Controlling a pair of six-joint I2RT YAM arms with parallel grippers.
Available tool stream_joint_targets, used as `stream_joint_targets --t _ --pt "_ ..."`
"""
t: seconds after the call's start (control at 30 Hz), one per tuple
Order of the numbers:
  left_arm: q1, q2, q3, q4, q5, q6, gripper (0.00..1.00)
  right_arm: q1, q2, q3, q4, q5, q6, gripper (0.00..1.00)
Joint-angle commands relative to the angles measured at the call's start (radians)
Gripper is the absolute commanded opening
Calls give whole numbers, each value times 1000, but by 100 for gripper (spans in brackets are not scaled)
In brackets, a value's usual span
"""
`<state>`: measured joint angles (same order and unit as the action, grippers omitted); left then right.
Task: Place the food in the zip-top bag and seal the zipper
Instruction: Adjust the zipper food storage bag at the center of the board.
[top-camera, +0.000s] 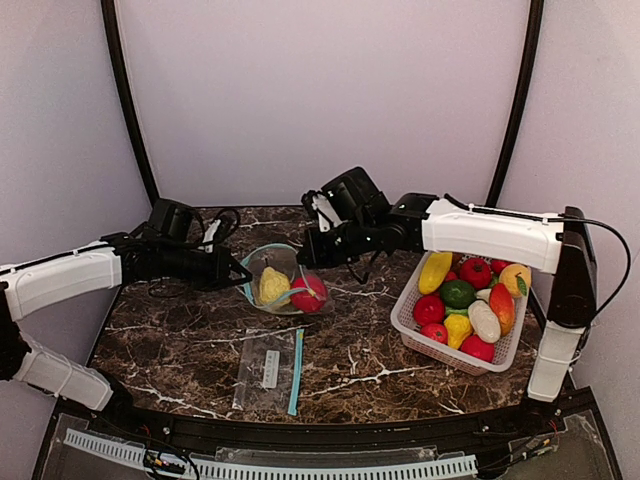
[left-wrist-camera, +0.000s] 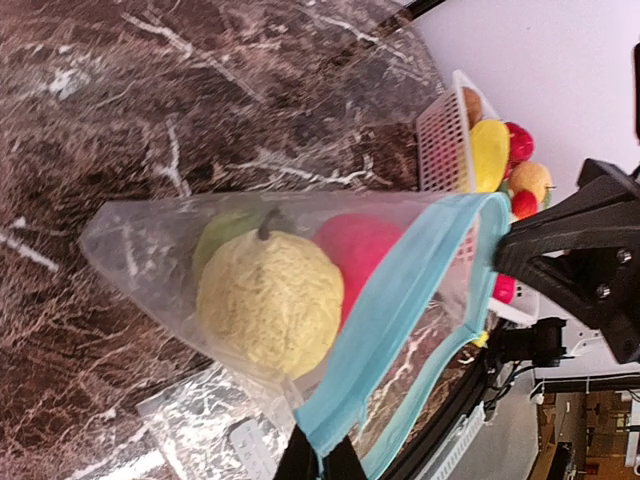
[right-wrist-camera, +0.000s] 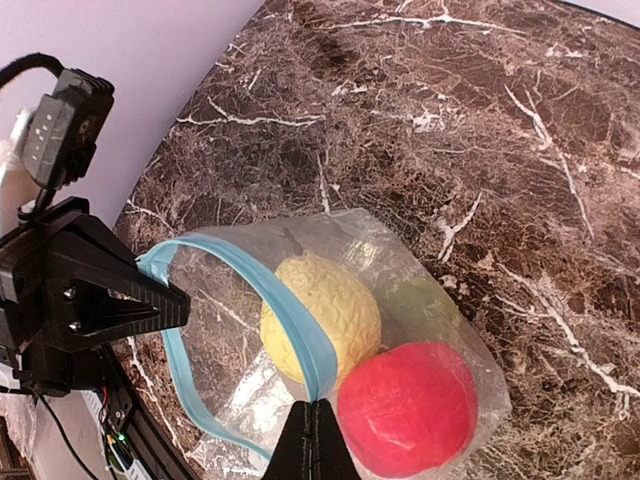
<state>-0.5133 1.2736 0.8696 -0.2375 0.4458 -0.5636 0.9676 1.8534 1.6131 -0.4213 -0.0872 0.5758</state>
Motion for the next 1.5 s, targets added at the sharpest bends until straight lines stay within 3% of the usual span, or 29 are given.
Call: stream_joint_targets --t 0.0,0.3,0.5,0.7,0.73,0.8,0.87,0.93,1.0,1.3,1.4,1.47 --pt "5 -24 111 -13 89 -5 1 -5 -100 -8 2 65 -28 0" --pt "11 117 128 -79 86 99 1 -29 -63 -70 -6 43 -6 0" --pt "13 123 209 -130 75 147 1 -27 -103 -67 -13 16 -19 0" --pt "19 163 191 -145 87 175 1 -27 -140 -110 19 -2 -41 3" --pt "21 164 190 -143 94 178 1 -27 -126 -105 0 7 -43 12" --pt "21 159 194 -140 102 195 1 -26 -100 -84 -23 2 -67 43" --pt "22 172 211 -164 109 223 1 -22 -71 -42 -51 8 -96 67" --pt "22 187 228 -197 111 251 1 -21 -25 11 -83 15 -117 82" --pt "22 189 233 -216 104 268 0 -20 29 82 -136 9 -128 86" --pt "22 171 215 -180 139 248 1 -12 176 233 -243 24 -113 88" --pt "23 164 219 -163 154 238 1 -9 171 226 -242 36 -106 79" --pt "26 163 223 -149 168 224 1 -2 162 222 -245 57 -101 62"
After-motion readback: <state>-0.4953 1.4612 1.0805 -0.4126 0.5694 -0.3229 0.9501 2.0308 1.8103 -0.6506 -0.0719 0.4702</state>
